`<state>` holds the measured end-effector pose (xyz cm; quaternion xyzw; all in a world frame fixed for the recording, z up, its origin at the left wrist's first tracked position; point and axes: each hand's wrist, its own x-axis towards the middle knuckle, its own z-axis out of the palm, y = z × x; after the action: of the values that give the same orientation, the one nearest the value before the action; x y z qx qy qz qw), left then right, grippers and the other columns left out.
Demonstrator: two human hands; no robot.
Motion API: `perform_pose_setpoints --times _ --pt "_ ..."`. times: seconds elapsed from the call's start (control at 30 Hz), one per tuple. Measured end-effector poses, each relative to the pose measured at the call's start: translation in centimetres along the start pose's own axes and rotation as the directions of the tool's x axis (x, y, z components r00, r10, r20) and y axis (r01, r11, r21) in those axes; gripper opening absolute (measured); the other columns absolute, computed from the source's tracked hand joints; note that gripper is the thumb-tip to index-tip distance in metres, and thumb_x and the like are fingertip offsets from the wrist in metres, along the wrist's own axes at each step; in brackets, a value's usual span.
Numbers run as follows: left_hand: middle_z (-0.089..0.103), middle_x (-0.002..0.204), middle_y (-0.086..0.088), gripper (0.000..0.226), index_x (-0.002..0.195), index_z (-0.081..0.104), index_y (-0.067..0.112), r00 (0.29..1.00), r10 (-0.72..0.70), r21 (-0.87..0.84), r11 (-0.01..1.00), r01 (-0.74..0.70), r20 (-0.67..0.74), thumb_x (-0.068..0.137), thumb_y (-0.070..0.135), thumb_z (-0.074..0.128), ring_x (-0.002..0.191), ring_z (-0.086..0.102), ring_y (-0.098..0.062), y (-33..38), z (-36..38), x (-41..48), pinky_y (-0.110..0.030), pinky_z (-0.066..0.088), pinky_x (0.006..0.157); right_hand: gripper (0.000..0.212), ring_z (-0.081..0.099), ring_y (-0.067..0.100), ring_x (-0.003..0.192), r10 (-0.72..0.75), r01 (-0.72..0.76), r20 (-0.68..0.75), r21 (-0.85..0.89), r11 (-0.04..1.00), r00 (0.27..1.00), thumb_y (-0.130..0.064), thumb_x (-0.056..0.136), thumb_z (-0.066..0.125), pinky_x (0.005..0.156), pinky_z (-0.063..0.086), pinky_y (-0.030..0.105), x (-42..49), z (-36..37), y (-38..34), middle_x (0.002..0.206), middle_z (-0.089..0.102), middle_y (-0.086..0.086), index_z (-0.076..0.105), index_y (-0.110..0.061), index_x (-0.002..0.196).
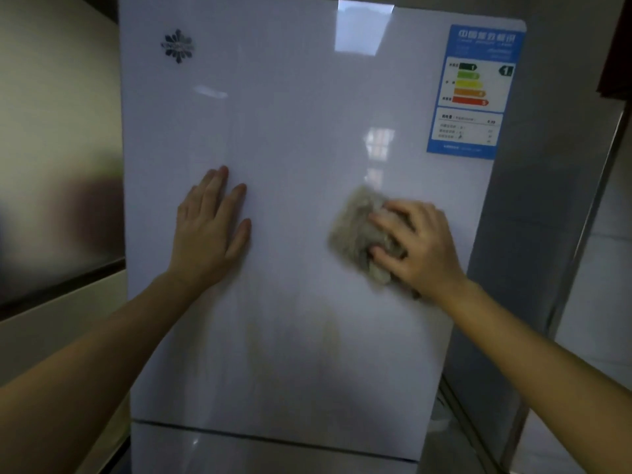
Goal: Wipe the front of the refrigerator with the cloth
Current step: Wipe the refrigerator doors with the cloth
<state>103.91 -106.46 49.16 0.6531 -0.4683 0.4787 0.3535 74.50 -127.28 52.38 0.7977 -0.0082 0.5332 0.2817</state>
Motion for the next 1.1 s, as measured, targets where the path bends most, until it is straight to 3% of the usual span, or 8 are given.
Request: perform_pose_setpoints --times 0.17,0.33,0.43,0.63,0.8,0.9,1.0,1.1 --pt "0.028 0.161 -0.016 0.056 0.147 0.040 0.014 0.998 0.049 0.039 0.998 -0.048 -0.027 0.099 0.042 0.040 0.149 0.027 -0.034 -0.7 0.3 0.0 -0.048 0.027 0.118 0.049 0.054 0.031 0.114 0.144 -0.143 -0.061 0.016 0.990 0.988 -0.035 0.084 0.076 0.091 0.039 0.039 2.6 0.7 -1.4 0.127 0.060 0.013 0.067 -0.015 0.128" --pt "0.029 0.161 -0.015 0.055 0.148 0.040 0.016 0.997 0.074 0.063 0.995 -0.073 -0.016 0.099 0.042 0.041 0.149 0.028 -0.034 -1.1 0.1 -0.1 -0.047 0.029 0.116 0.048 0.059 0.032 0.111 -0.263 0.261 0.146 0.029 0.965 0.954 -0.043 0.086 0.074 0.090 0.046 0.042 -4.0 3.9 -4.7 0.124 0.067 0.014 0.070 -0.018 0.127" --pt "0.029 0.161 -0.015 0.055 0.148 0.040 0.016 0.996 0.093 0.067 0.994 -0.092 -0.006 0.099 0.041 0.041 0.149 0.028 -0.033 -1.4 -0.1 0.0 -0.046 0.028 0.115 0.046 0.060 0.030 0.110 -0.362 0.361 0.211 0.044 0.931 0.908 -0.044 0.087 0.073 0.090 0.046 0.040 -4.6 4.4 -5.3 0.123 0.068 0.013 0.071 -0.018 0.125" --pt "0.029 0.161 -0.015 0.055 0.148 0.040 0.017 0.992 0.125 0.074 0.989 -0.126 0.015 0.100 0.043 0.038 0.149 0.028 -0.032 -2.0 -0.4 0.2 -0.044 0.027 0.116 0.047 0.057 0.032 0.109 -0.072 0.072 0.014 -0.034 0.997 0.997 -0.038 0.085 0.077 0.088 0.042 0.040 3.2 2.1 -3.0 0.123 0.066 0.015 0.071 -0.015 0.125" --pt "0.030 0.161 -0.015 0.054 0.148 0.041 0.017 0.989 0.145 0.076 0.987 -0.145 0.004 0.100 0.042 0.039 0.149 0.029 -0.031 -2.3 -0.3 0.2 -0.044 0.028 0.115 0.046 0.056 0.033 0.111 0.140 -0.141 -0.081 -0.006 0.990 0.987 -0.035 0.084 0.076 0.090 0.042 0.041 5.6 2.9 -4.4 0.123 0.062 0.014 0.069 -0.014 0.124" --pt "0.030 0.161 -0.016 0.054 0.148 0.040 0.017 0.987 0.162 0.076 0.984 -0.163 0.021 0.100 0.042 0.038 0.149 0.028 -0.031 -2.6 -0.5 0.3 -0.043 0.027 0.115 0.049 0.056 0.033 0.111 -0.083 0.083 0.034 0.001 0.997 0.996 -0.040 0.084 0.075 0.089 0.046 0.043 1.7 5.3 -7.0 0.123 0.066 0.016 0.070 -0.015 0.126" --pt "0.029 0.161 -0.015 0.054 0.148 0.041 0.015 0.980 0.196 0.068 0.978 -0.198 0.037 0.101 0.042 0.037 0.150 0.029 -0.031 -3.0 -0.9 0.2 -0.044 0.025 0.118 0.048 0.056 0.030 0.109 -0.405 0.401 0.224 0.067 0.914 0.886 -0.045 0.085 0.073 0.087 0.047 0.041 -2.7 7.2 -9.5 0.123 0.068 0.014 0.071 -0.019 0.124" --pt "0.030 0.161 -0.016 0.054 0.146 0.043 0.013 0.988 0.154 0.028 0.988 -0.154 0.025 0.100 0.041 0.039 0.149 0.029 -0.031 -4.9 -1.6 -0.8 -0.045 0.024 0.119 0.043 0.058 0.027 0.108 -0.481 0.472 0.283 0.105 0.875 0.830 -0.046 0.086 0.072 0.085 0.048 0.039 -3.5 7.7 -10.3 0.122 0.068 0.012 0.072 -0.021 0.120"
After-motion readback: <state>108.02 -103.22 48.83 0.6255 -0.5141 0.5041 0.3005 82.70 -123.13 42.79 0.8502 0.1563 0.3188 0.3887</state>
